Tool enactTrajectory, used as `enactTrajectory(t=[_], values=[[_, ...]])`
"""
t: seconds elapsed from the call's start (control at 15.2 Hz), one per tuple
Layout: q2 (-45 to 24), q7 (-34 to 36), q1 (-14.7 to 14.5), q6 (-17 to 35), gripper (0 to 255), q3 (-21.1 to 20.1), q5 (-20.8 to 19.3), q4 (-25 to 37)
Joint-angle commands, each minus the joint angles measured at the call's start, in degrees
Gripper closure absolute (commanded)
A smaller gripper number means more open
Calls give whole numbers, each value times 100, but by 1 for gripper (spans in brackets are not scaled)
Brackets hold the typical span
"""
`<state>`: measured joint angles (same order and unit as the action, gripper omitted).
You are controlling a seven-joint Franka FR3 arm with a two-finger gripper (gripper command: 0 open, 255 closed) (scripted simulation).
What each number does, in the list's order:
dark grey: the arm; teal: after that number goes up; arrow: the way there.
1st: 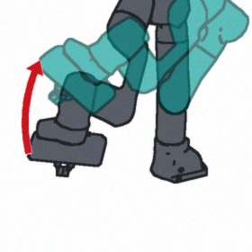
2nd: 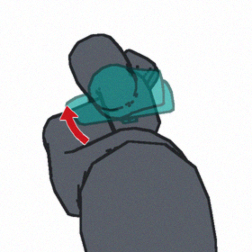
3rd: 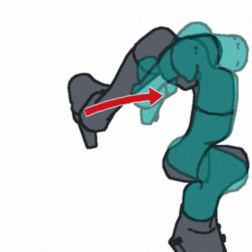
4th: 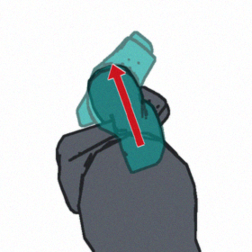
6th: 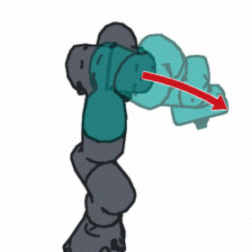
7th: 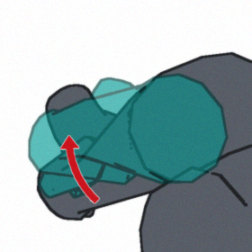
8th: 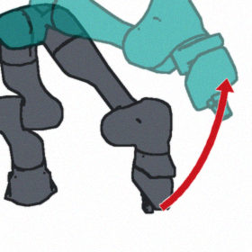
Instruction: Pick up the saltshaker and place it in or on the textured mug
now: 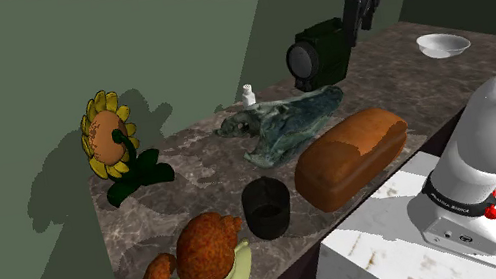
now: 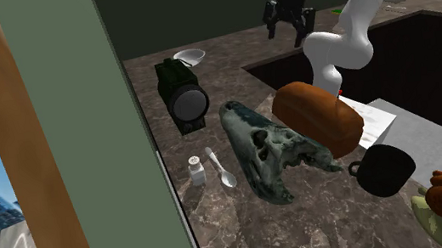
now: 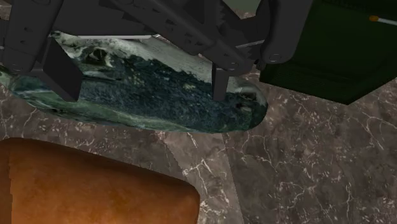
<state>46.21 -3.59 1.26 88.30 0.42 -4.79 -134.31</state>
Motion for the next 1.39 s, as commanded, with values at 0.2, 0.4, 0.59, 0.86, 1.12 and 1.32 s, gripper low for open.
enactTrajectory(t=[0.2, 0.4, 0.59, 0.86, 1.12, 1.32], values=[[-478, 230, 18, 559, 0, -89, 40, -51], [-1008, 456, 41, 1093, 0, -174, 59, -25], [-1580, 679, 71, 1591, 0, -254, 57, 79], [-2391, 977, 117, 2183, 0, -350, 18, 335], [-3237, 1278, 164, 2675, 0, -430, -65, 723], [-3884, 1504, 191, 2972, 0, -470, -154, 1097]])
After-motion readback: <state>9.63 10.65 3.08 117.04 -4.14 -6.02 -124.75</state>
